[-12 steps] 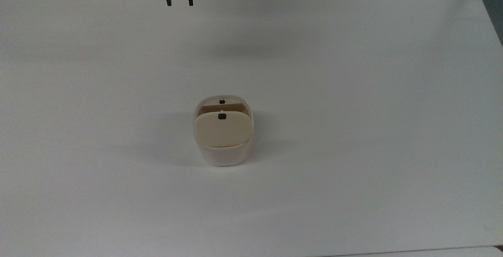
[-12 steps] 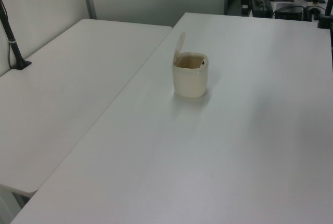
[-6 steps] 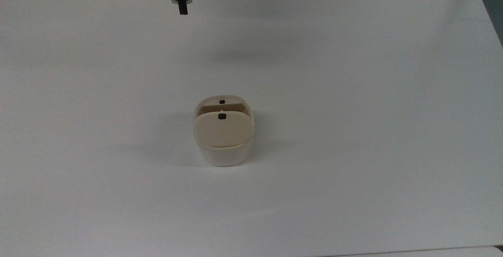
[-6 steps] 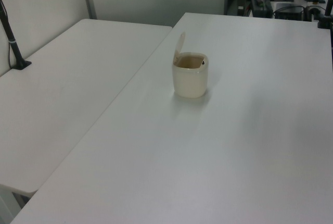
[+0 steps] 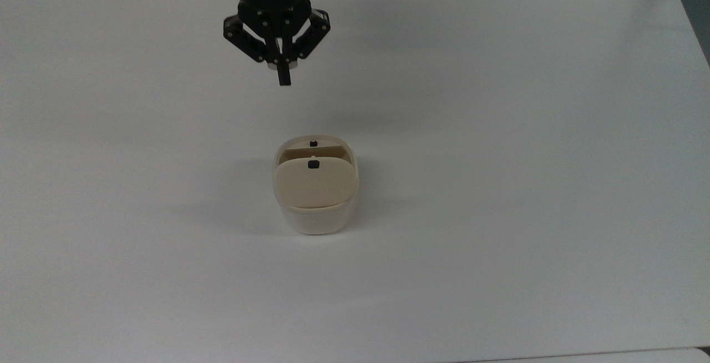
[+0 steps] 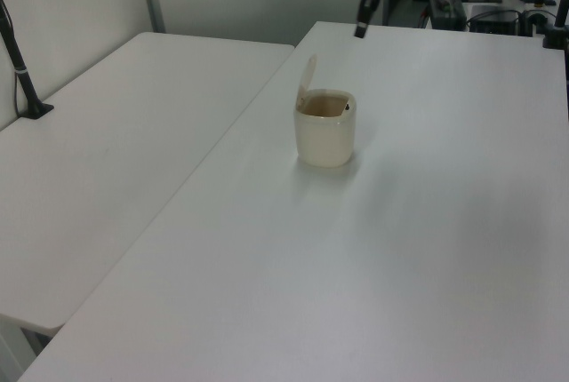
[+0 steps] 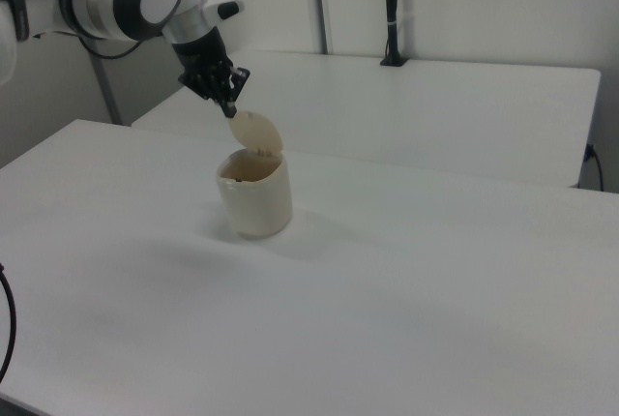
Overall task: Close the trash bin
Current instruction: 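Lower the gripper onto the raised lid of the bin, then push the lid down with the gripper until it shuts on the bin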
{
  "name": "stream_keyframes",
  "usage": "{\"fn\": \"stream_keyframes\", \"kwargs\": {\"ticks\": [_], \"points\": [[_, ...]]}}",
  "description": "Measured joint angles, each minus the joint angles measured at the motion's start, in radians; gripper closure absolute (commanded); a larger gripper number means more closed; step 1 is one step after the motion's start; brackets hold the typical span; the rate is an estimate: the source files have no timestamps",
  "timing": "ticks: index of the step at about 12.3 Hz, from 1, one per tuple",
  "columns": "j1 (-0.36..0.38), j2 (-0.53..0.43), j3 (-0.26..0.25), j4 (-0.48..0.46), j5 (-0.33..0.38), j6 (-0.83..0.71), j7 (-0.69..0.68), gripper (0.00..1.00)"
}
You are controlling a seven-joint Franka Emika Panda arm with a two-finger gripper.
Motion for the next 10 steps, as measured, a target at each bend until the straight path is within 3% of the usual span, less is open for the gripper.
{"fn": "stream_keyframes", "kwargs": {"ticks": [5,10], "points": [[0.017,0.101,0.0,0.013,0.01,0.36,0.107,1.0],[0.038,0.182,0.001,0.016,0.01,0.446,0.131,1.0]]}}
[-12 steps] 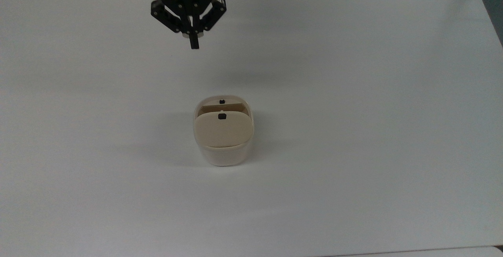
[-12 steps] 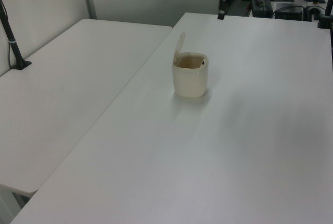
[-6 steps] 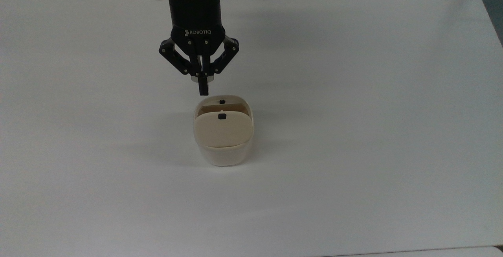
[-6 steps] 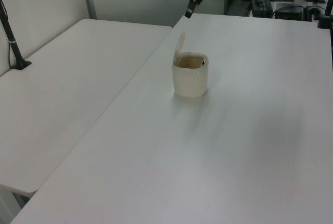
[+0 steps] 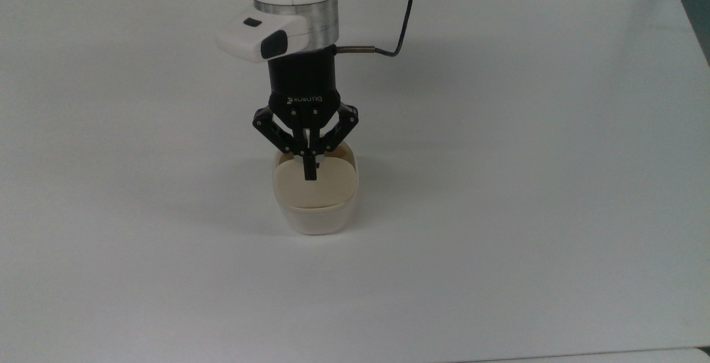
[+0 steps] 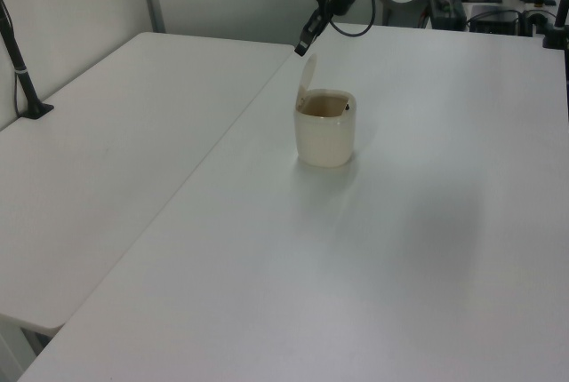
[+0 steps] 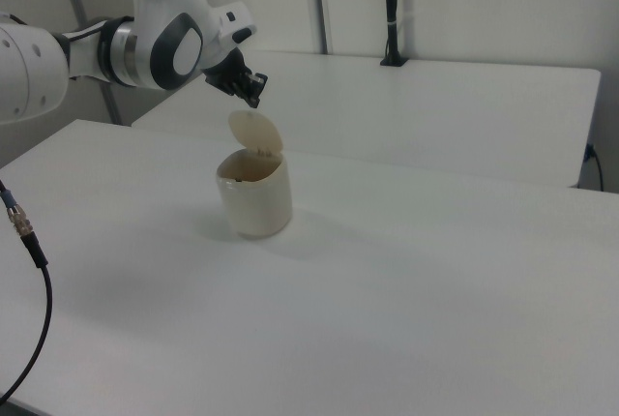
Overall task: Close the trash bin
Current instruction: 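Push the lid down with the gripper until it shuts on the bin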
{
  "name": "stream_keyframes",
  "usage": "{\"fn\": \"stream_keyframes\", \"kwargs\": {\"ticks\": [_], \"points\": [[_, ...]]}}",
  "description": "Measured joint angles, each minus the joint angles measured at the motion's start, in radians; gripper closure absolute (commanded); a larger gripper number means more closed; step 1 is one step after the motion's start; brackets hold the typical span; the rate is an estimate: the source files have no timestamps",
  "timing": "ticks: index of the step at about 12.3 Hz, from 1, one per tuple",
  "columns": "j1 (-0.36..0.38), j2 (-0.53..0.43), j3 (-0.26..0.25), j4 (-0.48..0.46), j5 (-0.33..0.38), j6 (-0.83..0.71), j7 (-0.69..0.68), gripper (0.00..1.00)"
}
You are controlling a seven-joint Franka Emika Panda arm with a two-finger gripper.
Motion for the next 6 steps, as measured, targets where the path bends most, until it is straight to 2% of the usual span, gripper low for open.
{"fn": "stream_keyframes", "kwargs": {"ticks": [4,6], "points": [[0.001,0.005,0.0,0.001,0.0,-0.007,0.0,1.0],[0.001,0.005,0.0,0.001,-0.02,-0.09,-0.001,1.0]]}}
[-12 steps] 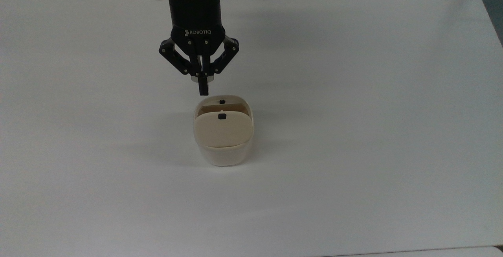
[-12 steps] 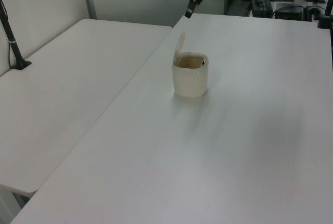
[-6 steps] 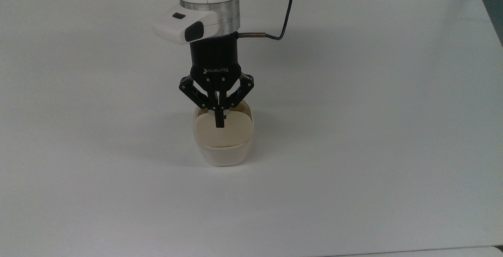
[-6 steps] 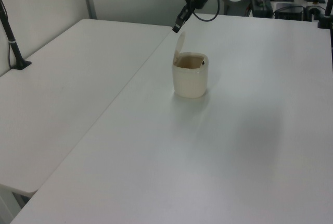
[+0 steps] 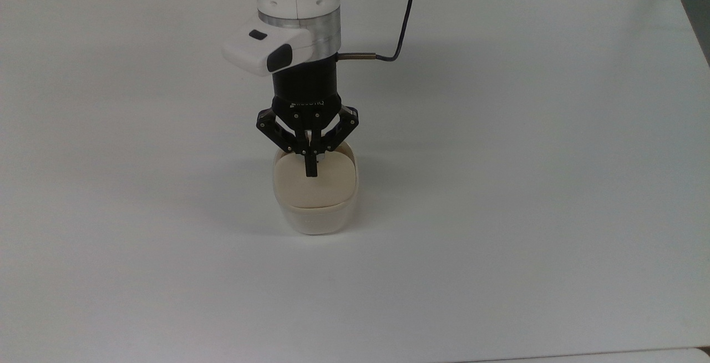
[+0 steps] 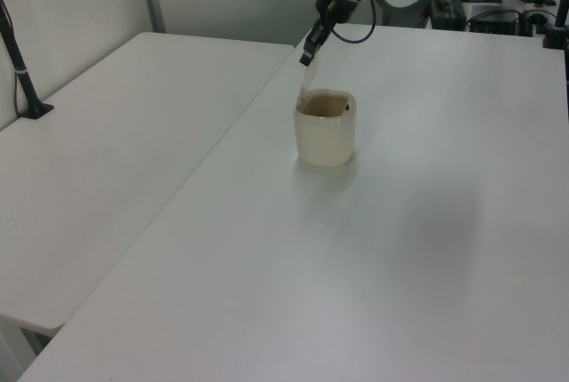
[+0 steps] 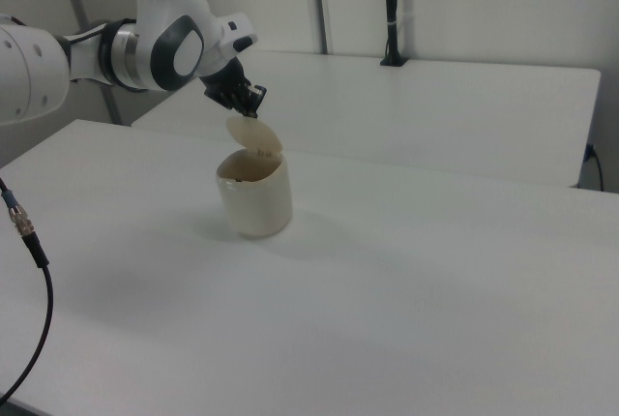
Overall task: Close the trash bin
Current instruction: 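Push the lid down with the gripper until it shuts on the bin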
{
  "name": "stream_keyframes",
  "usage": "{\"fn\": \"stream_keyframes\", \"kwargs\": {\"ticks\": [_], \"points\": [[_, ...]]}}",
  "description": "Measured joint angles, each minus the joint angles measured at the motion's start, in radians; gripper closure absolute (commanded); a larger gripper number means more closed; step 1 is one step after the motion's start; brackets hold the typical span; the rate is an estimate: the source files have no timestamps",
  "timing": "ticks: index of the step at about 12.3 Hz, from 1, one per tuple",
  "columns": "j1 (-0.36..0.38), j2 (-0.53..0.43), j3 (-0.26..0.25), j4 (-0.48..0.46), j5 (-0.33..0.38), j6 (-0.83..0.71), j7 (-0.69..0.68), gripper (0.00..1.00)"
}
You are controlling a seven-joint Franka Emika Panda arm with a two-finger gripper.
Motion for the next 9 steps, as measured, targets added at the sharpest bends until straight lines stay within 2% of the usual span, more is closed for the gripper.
{"fn": "stream_keyframes", "kwargs": {"ticks": [3,9], "points": [[0.0,0.001,0.0,0.0,-0.028,-0.11,0.0,1.0],[0.0,0.014,0.0,-0.012,-0.052,-0.219,0.0,1.0]]}}
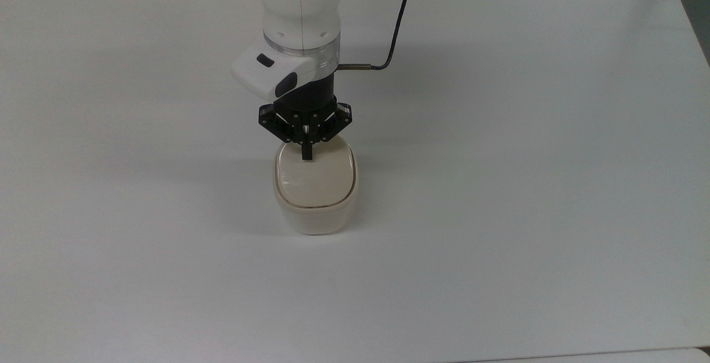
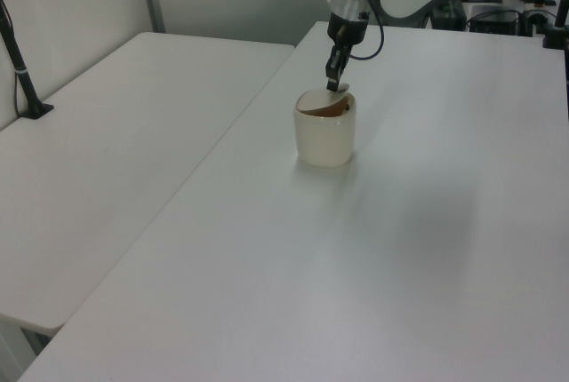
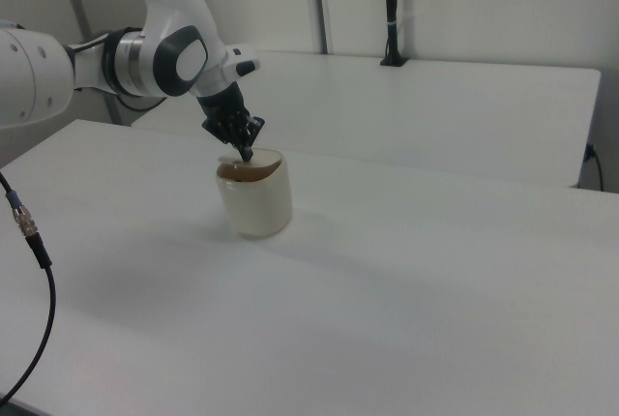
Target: Close the trash bin
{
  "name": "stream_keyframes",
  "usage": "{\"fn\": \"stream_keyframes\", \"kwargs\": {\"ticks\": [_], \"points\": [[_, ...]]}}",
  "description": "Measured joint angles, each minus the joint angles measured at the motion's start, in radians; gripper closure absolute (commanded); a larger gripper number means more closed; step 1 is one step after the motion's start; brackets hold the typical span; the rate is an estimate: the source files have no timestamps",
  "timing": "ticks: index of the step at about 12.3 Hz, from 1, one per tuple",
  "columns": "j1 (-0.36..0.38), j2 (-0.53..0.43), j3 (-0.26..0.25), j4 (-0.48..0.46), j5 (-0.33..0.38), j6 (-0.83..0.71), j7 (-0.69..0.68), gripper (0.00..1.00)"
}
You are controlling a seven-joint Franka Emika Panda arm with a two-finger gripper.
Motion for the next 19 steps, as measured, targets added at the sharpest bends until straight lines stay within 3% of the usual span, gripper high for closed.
{"fn": "stream_keyframes", "kwargs": {"ticks": [12,16,19], "points": [[0.004,0.016,0.0,-0.004,-0.014,-0.018,0.0,0.98],[0.004,-0.064,-0.001,0.018,-0.014,-0.149,-0.001,0.97],[-0.001,-0.177,-0.006,0.02,-0.014,-0.349,-0.016,0.93]]}}
